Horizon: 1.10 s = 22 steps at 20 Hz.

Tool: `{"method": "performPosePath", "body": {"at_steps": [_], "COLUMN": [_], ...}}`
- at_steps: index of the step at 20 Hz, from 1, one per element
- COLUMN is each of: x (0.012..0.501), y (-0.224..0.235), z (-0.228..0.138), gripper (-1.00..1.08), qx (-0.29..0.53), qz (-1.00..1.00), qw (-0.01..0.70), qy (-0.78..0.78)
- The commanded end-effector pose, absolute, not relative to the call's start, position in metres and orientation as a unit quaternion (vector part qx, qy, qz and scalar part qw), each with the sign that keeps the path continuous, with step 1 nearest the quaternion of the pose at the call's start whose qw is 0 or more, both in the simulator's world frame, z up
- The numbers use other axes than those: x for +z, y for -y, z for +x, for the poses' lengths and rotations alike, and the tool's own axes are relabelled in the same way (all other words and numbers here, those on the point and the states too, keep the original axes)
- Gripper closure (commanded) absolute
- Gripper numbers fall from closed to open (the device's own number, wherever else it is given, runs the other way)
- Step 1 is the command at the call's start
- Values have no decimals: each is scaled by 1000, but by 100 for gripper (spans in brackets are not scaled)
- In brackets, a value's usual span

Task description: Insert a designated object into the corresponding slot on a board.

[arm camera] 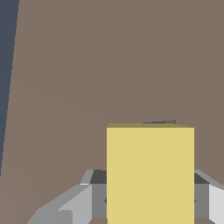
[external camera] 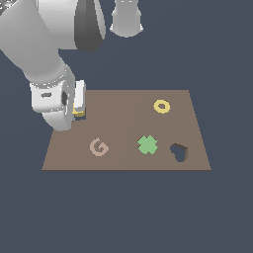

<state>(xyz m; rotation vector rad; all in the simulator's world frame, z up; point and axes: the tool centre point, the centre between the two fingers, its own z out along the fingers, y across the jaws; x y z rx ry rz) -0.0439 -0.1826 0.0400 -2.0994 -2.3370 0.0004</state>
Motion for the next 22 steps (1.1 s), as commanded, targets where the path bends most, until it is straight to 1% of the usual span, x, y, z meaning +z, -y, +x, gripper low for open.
{"method": "performPosePath", "body": {"at_steps": [1,11,17,18,22], "x": [40,40,30,30,30], "y": [183,183,182,182,182], "z": [-40,-35,-34,-34,-34], "gripper": [108,108,108,-92,-92], "qx": [0,0,0,0,0], "qz": [-654,-639,-637,-637,-637], "qw": [0,0,-1,-1,-1], "qy": [756,769,771,771,771]}}
